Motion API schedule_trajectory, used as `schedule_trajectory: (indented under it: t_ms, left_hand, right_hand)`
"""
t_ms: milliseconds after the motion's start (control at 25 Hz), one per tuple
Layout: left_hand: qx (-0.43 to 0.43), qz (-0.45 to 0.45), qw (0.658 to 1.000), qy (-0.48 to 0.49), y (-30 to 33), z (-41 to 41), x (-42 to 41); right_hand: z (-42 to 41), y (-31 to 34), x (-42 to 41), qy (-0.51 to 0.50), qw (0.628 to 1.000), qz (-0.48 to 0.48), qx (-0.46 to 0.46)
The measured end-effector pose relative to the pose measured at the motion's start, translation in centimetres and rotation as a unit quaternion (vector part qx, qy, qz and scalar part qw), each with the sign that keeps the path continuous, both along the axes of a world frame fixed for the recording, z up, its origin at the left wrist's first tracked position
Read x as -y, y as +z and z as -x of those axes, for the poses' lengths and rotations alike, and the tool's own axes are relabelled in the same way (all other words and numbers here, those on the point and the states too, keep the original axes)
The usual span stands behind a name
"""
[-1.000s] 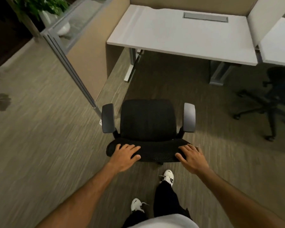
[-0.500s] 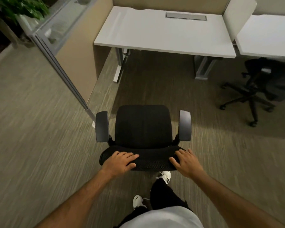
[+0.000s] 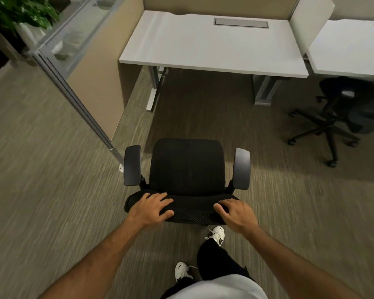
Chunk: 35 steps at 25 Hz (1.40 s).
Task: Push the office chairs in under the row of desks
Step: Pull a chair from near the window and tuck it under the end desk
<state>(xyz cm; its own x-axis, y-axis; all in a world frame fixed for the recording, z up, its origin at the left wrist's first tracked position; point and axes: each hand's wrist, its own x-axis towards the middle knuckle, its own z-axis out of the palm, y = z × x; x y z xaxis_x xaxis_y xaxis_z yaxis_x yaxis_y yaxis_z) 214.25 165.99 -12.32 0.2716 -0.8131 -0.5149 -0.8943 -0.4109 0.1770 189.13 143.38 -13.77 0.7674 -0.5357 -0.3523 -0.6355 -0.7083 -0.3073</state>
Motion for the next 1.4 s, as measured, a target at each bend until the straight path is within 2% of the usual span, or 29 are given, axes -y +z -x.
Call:
schedule_trajectory:
  t_ms: [400,880,1160,1400]
  left_hand:
    - [-0.012,0.022,0.999,-0.024,-0.6,-4.2,6.5]
    - [-0.018,0.057,0.998,0.016,-1.2,-8.3,18.8]
    - [-0.035,0.074,0.996,0.017,-0.7,-11.1,25.1]
    - [-0.015,0.09,0.996,-0.007,-1.3,-16.9,30.9]
  right_hand:
    - [-3.5,-0.1,6.7,0.009,1.0,-0.001,-0.009]
    - [-8.0,0.7,19.9,0.052,0.997,-0.013,-0.049]
    - [-11.2,1.0,26.4,0.053,0.998,0.003,-0.043]
    - [-16.4,0.9,31.6,0.053,0.998,0.024,-0.024]
